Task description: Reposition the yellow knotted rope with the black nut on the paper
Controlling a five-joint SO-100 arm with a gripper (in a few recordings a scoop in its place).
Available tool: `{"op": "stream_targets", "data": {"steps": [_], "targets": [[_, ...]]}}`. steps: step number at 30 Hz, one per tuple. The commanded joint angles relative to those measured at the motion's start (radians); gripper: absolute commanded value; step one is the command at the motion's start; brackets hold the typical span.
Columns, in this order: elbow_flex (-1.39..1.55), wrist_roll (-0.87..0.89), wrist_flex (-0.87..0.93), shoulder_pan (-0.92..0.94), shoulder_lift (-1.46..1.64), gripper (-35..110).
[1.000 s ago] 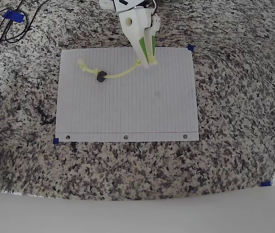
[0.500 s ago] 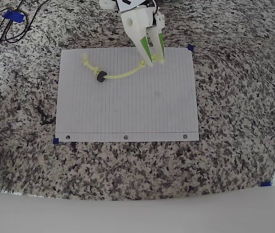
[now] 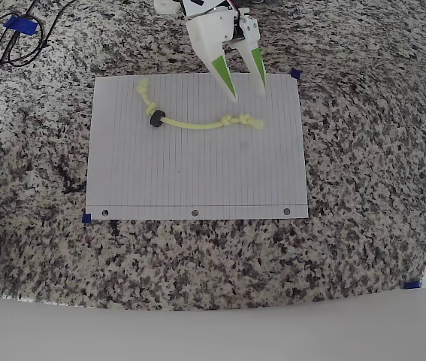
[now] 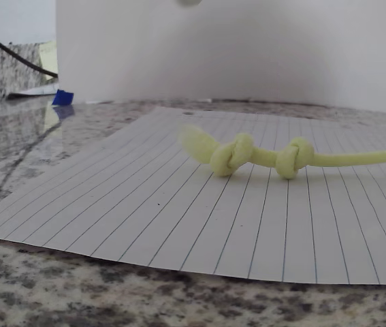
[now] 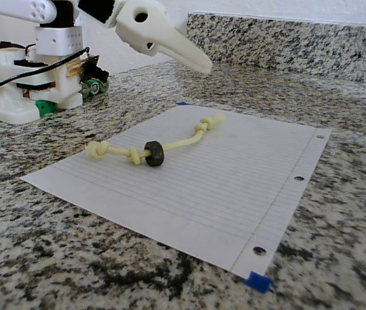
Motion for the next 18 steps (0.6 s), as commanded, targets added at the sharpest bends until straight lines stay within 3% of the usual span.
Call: {"op": "stream_targets", "data": {"steps": [1,4,18], "targets": [[-0.037,-0.138,-0.032,0.043,-0.061,21],[-0.140,-0.258,0.035,0.100,-0.163,0],[-0.508,-0.966,0.339,0.380,-0.592,0]]}}
